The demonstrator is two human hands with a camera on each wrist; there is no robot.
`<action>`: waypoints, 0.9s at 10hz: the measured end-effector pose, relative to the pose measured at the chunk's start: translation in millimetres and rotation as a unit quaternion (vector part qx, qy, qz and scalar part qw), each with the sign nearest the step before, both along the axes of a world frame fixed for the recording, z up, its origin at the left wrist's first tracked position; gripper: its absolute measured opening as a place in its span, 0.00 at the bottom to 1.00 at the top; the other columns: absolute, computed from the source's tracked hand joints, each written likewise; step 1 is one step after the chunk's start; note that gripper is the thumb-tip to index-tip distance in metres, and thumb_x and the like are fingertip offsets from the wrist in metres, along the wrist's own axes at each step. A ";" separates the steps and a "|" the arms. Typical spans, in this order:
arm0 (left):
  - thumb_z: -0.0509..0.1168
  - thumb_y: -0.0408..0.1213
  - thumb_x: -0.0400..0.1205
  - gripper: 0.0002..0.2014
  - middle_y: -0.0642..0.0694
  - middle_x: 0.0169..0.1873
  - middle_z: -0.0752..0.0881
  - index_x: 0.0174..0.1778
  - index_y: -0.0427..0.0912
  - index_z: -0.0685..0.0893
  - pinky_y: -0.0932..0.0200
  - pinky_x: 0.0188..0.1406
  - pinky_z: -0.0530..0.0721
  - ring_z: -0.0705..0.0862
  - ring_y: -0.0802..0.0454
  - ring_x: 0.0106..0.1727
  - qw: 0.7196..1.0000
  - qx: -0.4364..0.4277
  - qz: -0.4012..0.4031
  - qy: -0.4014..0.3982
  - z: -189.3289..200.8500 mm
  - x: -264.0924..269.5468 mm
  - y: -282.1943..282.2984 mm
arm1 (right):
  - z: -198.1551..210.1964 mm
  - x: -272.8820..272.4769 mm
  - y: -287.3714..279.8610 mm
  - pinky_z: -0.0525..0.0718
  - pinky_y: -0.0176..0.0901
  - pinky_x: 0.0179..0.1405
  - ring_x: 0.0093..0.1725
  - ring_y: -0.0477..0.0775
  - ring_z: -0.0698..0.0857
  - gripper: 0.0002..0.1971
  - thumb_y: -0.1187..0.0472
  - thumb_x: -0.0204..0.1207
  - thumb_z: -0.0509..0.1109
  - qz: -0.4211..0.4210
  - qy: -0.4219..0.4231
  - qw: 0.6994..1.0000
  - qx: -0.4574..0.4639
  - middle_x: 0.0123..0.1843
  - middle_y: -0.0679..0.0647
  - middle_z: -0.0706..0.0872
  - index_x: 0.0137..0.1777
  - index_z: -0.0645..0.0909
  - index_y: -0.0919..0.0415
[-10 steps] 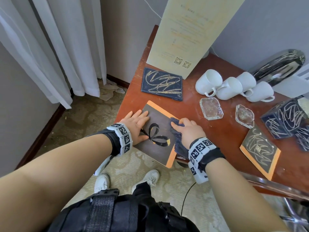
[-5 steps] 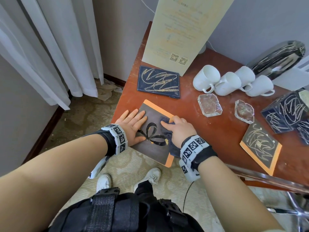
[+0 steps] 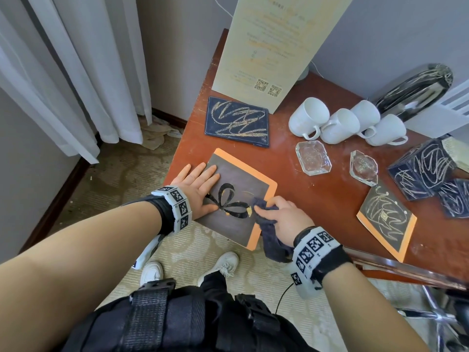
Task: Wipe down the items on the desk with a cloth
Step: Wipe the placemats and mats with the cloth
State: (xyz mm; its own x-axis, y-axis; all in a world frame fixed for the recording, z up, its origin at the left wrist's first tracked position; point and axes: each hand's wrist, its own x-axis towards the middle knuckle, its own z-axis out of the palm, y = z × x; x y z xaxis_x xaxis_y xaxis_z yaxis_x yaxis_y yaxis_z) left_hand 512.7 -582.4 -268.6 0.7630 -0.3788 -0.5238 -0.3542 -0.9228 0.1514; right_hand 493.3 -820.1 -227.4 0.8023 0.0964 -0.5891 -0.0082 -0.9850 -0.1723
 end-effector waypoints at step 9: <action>0.46 0.63 0.83 0.39 0.52 0.80 0.32 0.81 0.50 0.33 0.48 0.79 0.32 0.33 0.51 0.81 1.000 -0.012 0.006 -0.004 3.0 -1.9 1.4 | 6.4 1.7 40.2 0.69 0.49 0.61 0.68 0.60 0.68 0.27 0.66 0.81 0.58 0.129 -0.054 0.986 -0.085 0.70 0.55 0.69 0.77 0.66 0.43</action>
